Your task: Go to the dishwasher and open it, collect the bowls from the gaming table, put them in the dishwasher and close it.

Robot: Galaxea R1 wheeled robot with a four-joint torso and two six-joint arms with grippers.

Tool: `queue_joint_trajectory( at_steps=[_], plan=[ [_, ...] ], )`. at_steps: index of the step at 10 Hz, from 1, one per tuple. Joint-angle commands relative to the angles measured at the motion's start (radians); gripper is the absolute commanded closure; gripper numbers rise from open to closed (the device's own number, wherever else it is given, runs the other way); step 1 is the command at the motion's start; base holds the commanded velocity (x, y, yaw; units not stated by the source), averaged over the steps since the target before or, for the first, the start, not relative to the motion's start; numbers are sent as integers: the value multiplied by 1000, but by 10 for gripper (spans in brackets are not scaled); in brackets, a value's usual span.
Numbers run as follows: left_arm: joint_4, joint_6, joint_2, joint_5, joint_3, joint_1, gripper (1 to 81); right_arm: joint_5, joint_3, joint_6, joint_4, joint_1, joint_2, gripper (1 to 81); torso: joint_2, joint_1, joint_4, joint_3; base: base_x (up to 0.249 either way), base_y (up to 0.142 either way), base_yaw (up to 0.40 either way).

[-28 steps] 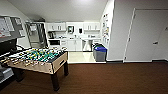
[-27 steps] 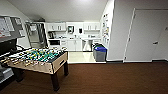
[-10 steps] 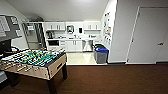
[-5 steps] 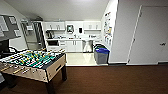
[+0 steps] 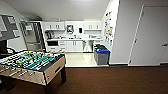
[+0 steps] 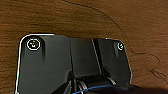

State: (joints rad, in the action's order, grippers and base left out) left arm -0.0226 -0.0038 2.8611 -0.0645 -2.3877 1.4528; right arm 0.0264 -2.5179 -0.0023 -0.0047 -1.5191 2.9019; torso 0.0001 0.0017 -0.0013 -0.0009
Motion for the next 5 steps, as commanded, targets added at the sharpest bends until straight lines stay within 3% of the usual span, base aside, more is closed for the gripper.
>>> queue_joint_trajectory(
  at_steps=[1,5],
  plan=[
    [0,1,-8,46,16,-59,10,-51,2,1,5,50,-7,10,0,0,0,0,138,0,0],
    [1,1,-8,46,16,-61,10,-51,1,-1,2,52,-7,10,0,0,0,0,145,0,0]
  ],
)
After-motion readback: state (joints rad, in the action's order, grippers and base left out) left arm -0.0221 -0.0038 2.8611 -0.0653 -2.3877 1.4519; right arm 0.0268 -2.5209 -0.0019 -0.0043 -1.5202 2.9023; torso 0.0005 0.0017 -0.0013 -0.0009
